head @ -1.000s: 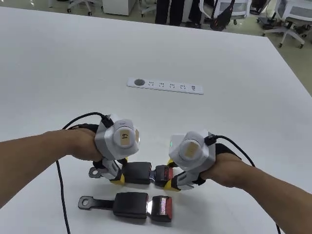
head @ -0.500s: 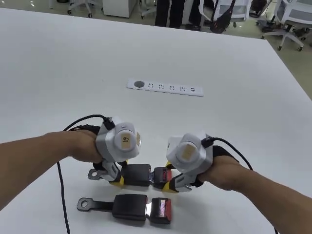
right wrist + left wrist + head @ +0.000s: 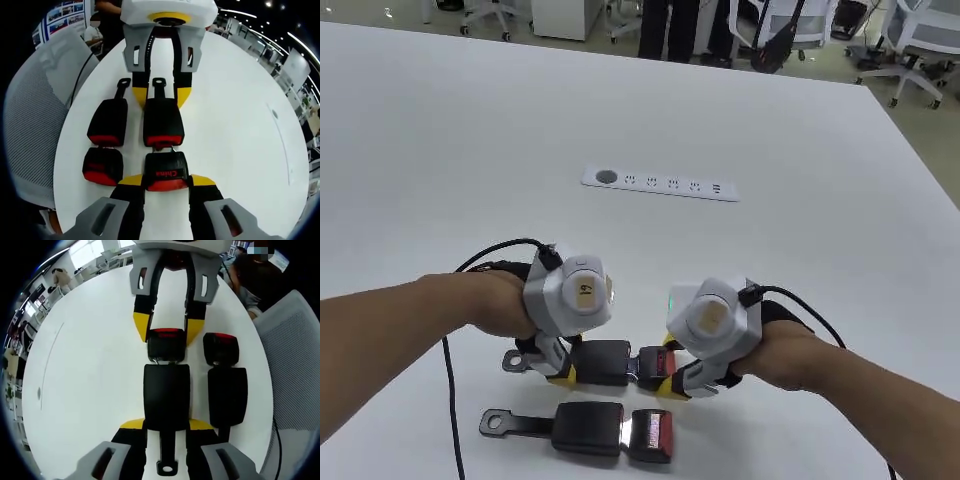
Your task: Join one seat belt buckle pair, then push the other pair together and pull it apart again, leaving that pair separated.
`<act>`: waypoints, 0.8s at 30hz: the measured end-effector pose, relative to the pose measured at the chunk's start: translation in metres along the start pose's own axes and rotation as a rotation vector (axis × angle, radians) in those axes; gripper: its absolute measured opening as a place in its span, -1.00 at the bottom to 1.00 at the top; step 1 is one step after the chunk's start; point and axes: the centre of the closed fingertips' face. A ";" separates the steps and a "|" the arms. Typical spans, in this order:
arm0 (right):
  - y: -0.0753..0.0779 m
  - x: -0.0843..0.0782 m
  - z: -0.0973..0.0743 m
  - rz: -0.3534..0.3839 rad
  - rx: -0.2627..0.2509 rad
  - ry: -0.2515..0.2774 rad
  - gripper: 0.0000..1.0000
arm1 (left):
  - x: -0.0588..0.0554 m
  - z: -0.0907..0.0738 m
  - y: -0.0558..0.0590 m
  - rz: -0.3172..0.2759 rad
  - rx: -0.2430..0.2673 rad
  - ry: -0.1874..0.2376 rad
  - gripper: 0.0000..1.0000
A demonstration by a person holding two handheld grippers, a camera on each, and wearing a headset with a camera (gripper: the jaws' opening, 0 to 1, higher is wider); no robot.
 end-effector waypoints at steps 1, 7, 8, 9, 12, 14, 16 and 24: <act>0.000 -0.002 0.000 0.001 0.000 0.000 -0.41 | 0.000 0.000 0.000 -0.002 -0.001 0.001 -0.40; -0.001 -0.012 -0.002 0.015 0.003 0.006 -0.41 | 0.001 0.001 -0.001 0.002 -0.002 -0.021 -0.40; -0.002 -0.012 -0.002 0.017 0.002 0.009 -0.41 | 0.001 0.001 -0.001 -0.001 -0.003 -0.023 -0.40; -0.003 -0.012 -0.003 0.020 0.001 0.012 -0.40 | 0.000 0.001 -0.001 -0.007 -0.005 -0.027 -0.39; -0.001 -0.011 -0.002 0.021 -0.002 0.019 -0.40 | 0.000 0.001 0.000 -0.010 -0.006 -0.035 -0.39; -0.001 -0.012 -0.002 0.024 -0.003 0.025 -0.40 | 0.000 0.001 0.000 -0.013 -0.007 -0.039 -0.38; 0.000 -0.012 -0.002 0.021 -0.003 0.025 -0.40 | -0.001 0.001 0.000 -0.012 -0.007 -0.040 -0.38; -0.001 -0.023 -0.004 0.020 -0.004 0.008 -0.39 | 0.001 0.001 0.001 -0.009 -0.009 -0.033 -0.37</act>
Point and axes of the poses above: the centre of the closed fingertips' face, and the gripper's own axes: z roughly forward along the fingers, y roughly to its right, x roughly out of its top, and after that the axes turned 11 degrees about -y, right-handed
